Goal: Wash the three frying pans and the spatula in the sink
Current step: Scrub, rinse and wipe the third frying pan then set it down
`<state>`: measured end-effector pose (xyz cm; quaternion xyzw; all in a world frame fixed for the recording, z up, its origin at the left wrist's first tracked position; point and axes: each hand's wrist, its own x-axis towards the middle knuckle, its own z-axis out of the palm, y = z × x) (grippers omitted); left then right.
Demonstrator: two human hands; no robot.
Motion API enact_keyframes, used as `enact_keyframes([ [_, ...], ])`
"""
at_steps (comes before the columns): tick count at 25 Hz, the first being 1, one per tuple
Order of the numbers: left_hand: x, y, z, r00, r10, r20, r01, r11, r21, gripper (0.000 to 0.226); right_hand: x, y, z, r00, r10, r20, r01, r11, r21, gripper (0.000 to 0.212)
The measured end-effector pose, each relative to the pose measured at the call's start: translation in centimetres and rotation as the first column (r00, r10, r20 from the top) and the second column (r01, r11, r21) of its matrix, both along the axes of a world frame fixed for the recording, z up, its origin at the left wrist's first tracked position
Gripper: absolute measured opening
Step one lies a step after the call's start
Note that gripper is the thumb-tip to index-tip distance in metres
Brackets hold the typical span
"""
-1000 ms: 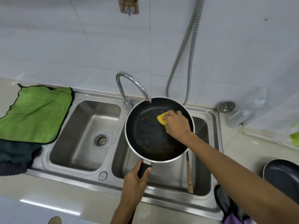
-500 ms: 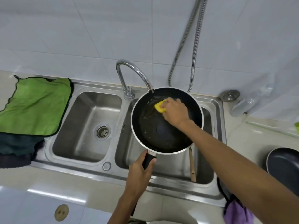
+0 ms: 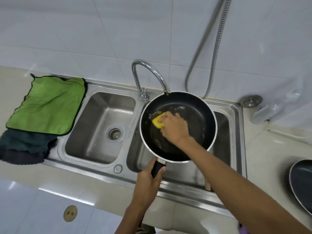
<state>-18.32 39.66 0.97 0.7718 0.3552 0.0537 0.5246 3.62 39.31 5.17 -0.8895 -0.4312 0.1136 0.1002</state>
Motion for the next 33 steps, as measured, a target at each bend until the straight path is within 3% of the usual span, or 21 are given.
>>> enact_keyframes([
  [3,-0.5,0.0,0.3,0.998,0.059,-0.006,-0.06,0.998,-0.028,0.044,5.4,-0.9,0.5,0.991,-0.114,0.067,0.12,0.989,-0.09,0.037],
  [6,-1.0,0.1,0.2,0.994,0.108,-0.006,-0.108,0.994,-0.029,0.046,4.6,-5.5,0.2,0.984,-0.071,0.166,0.093,0.988,-0.125,0.034],
  [10,-1.1,0.4,0.2,0.994,0.106,-0.031,-0.106,0.994,-0.001,0.052,-4.2,-6.4,-0.9,0.994,0.102,0.033,-0.099,0.992,-0.078,0.036],
  [14,-0.7,-0.8,1.3,0.996,0.08,-0.034,-0.079,0.997,0.006,0.048,-2.4,0.2,-0.1,0.996,0.089,0.014,-0.089,0.996,0.021,0.036],
  [20,-0.4,-0.1,0.9,0.993,0.114,-0.009,-0.115,0.993,-0.031,0.044,5.1,-2.8,1.2,0.985,-0.04,0.167,0.077,0.972,-0.221,0.039],
  [23,0.2,0.2,0.8,0.996,0.082,0.019,-0.082,0.997,-0.004,0.036,1.0,-6.2,1.1,0.989,0.09,0.116,-0.056,0.961,-0.272,0.04],
  [27,1.2,-0.8,0.7,1.0,0.025,-0.015,-0.025,0.999,0.021,0.039,-3.3,-2.8,0.5,0.984,0.179,0.004,-0.178,0.977,-0.122,0.041],
  [33,1.1,-1.5,1.2,0.999,0.036,-0.031,-0.036,0.999,0.014,0.044,4.8,0.7,1.0,0.996,-0.082,0.036,0.087,0.98,-0.182,0.044],
])
